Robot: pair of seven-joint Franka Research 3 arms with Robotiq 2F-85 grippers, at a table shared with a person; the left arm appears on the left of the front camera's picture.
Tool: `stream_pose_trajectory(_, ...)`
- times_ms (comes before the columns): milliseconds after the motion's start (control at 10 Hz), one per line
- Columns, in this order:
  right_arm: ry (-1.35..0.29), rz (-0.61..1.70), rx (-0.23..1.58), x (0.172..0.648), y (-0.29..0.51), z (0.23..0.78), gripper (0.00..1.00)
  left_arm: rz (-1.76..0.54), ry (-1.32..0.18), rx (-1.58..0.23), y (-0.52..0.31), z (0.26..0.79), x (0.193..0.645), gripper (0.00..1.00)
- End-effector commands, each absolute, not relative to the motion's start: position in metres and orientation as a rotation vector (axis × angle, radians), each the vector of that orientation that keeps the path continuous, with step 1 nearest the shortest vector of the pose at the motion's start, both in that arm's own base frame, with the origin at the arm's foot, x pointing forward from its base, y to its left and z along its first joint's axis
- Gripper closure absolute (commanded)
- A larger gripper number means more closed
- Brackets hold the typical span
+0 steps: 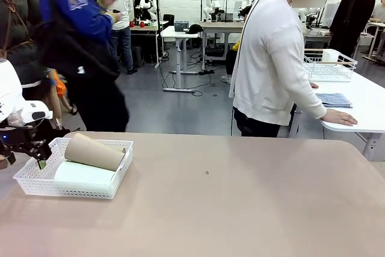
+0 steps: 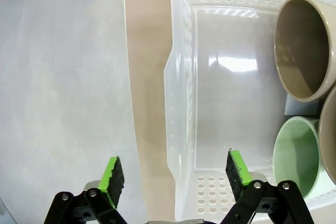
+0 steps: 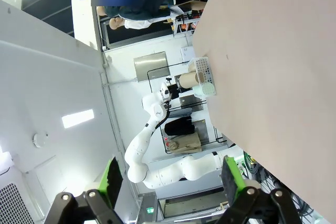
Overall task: Clean and organize the cups into the basket.
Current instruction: Move the Organizing basket back to the left side of the table.
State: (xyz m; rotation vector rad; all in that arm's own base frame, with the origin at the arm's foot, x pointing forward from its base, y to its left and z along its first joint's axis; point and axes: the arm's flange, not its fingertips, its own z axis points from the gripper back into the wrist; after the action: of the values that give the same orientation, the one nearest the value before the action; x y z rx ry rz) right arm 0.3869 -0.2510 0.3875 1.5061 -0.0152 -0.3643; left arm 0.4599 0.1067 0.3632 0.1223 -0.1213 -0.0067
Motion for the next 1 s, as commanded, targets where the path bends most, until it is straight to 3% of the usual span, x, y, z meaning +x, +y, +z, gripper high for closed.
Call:
stream_pose_trajectory(0, -0.027, -0.373, 1.514, 0.387, -0.25, 0.386, 0.0, 0.05, -0.187, 0.144, 0.105, 0.383, 0.44, 0.0)
stream_pose_trajectory(300, -0.027, -0.373, 1.514, 0.387, -0.25, 0.386, 0.0, 0.058, -0.383, 0.158, 0.084, 0.447, 0.364, 0.0)
stream_pose_trajectory(500, -0.027, -0.373, 1.514, 0.387, -0.25, 0.386, 0.0, 0.076, -0.471, 0.135, 0.078, 0.462, 0.315, 0.0)
stream_pose_trajectory(700, -0.027, -0.373, 1.514, 0.387, -0.25, 0.386, 0.0, 0.085, -0.48, 0.098, 0.088, 0.468, 0.292, 0.0)
stream_pose_trajectory(900, -0.027, -0.373, 1.514, 0.387, -0.25, 0.386, 0.0, 0.119, -0.433, 0.152, 0.09, 0.457, 0.303, 0.0)
